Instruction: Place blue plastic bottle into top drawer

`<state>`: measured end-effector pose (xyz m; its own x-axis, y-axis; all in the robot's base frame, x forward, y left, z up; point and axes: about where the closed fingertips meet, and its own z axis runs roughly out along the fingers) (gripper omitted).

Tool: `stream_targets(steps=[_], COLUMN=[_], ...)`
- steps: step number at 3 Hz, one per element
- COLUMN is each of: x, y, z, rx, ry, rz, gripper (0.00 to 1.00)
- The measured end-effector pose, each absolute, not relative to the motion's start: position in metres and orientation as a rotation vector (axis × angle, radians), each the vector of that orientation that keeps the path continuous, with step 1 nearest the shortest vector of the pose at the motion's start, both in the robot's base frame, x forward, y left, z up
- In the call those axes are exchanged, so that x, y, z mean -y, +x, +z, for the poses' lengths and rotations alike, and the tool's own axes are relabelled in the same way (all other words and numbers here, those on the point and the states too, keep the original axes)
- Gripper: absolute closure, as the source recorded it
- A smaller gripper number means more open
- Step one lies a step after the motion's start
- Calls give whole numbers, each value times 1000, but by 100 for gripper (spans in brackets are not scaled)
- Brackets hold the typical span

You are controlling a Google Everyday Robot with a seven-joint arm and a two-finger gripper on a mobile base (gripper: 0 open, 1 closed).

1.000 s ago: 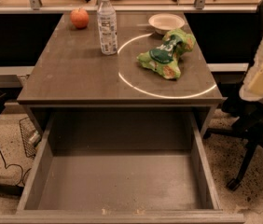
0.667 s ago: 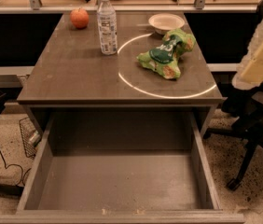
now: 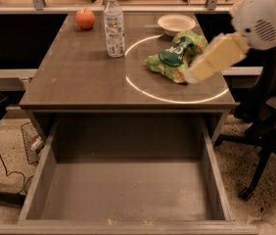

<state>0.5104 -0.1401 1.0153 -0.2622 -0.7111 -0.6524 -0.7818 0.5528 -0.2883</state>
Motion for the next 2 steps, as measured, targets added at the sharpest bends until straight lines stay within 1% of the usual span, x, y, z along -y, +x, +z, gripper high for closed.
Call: stream_targets(steps=[1, 2], x=[104, 81], y=[557, 602], z=[983, 999], rx=[-1928, -1698], ry=[-1029, -896], rz=[408, 567], gripper=[0, 0])
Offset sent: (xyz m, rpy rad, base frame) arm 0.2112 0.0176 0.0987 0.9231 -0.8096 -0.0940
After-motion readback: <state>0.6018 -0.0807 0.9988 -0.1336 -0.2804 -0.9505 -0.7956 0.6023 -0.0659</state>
